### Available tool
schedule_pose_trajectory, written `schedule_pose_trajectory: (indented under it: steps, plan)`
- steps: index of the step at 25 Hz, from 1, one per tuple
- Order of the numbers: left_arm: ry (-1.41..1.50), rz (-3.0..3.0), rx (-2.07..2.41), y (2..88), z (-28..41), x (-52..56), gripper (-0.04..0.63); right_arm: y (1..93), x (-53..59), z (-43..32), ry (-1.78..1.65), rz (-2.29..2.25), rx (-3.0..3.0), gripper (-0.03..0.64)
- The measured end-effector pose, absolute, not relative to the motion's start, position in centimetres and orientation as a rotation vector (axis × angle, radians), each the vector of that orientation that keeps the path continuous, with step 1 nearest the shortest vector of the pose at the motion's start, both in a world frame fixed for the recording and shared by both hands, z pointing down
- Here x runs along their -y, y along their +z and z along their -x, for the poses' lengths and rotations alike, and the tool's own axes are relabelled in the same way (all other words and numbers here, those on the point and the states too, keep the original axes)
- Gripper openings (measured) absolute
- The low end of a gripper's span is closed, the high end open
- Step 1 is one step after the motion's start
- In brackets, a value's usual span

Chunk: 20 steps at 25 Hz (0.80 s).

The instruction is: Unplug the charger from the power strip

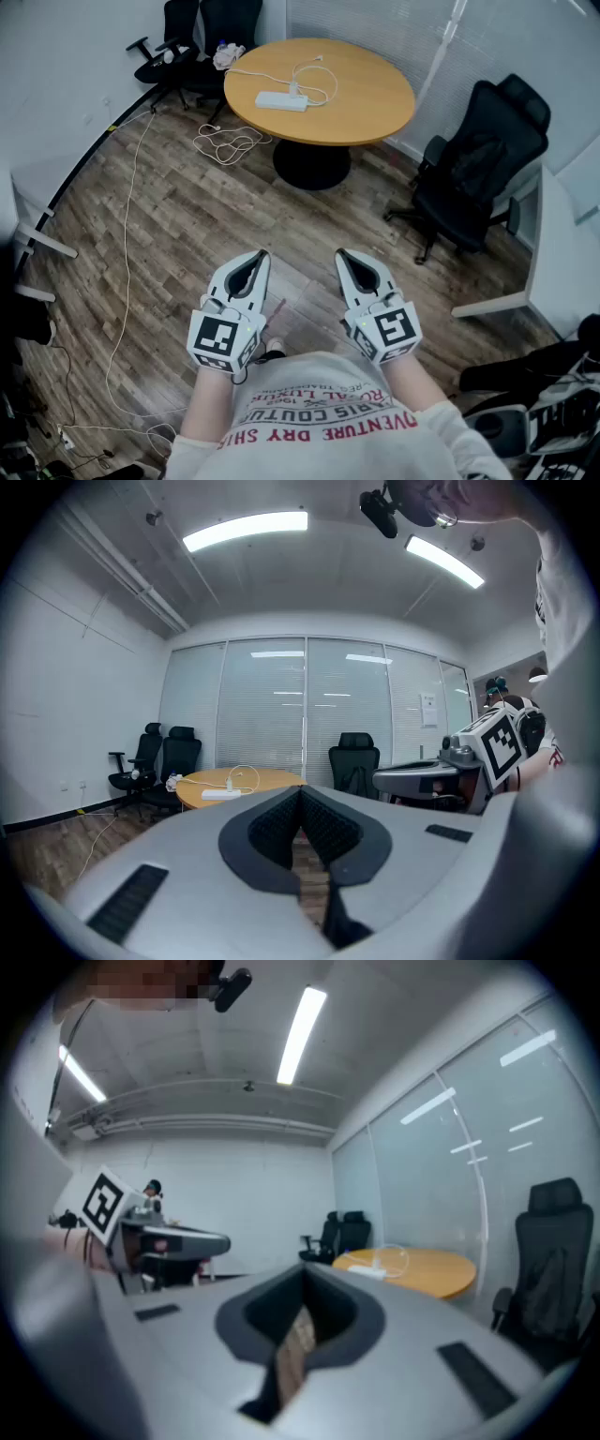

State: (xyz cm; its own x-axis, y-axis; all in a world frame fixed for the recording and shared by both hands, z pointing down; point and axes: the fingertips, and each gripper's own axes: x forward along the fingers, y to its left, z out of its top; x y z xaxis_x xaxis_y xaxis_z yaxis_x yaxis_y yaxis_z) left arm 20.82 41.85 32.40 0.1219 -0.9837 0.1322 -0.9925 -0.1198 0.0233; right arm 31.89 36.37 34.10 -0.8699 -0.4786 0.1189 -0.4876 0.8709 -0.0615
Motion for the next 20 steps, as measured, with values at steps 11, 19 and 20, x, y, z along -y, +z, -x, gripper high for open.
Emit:
schedule_pose_trajectory:
  steps: [11, 19, 20]
  plan:
    - [0.116, -2.257, 2.006, 33.0, -20.0, -42.0, 0.034, 34.6, -36.4, -31.2, 0.149, -0.755, 2.927, 0.028]
    - [0.106, -2.269, 1.99, 33.4, -16.4, -42.9, 0.034, 35.0, -36.3, -28.2, 0.207, -0.831, 2.931, 0.028]
    - [0.102, -2.267, 1.991, 33.5, -15.6, -43.0, 0.034, 35.1, -36.4, -27.6, 0.212, -0.841, 2.93, 0.028]
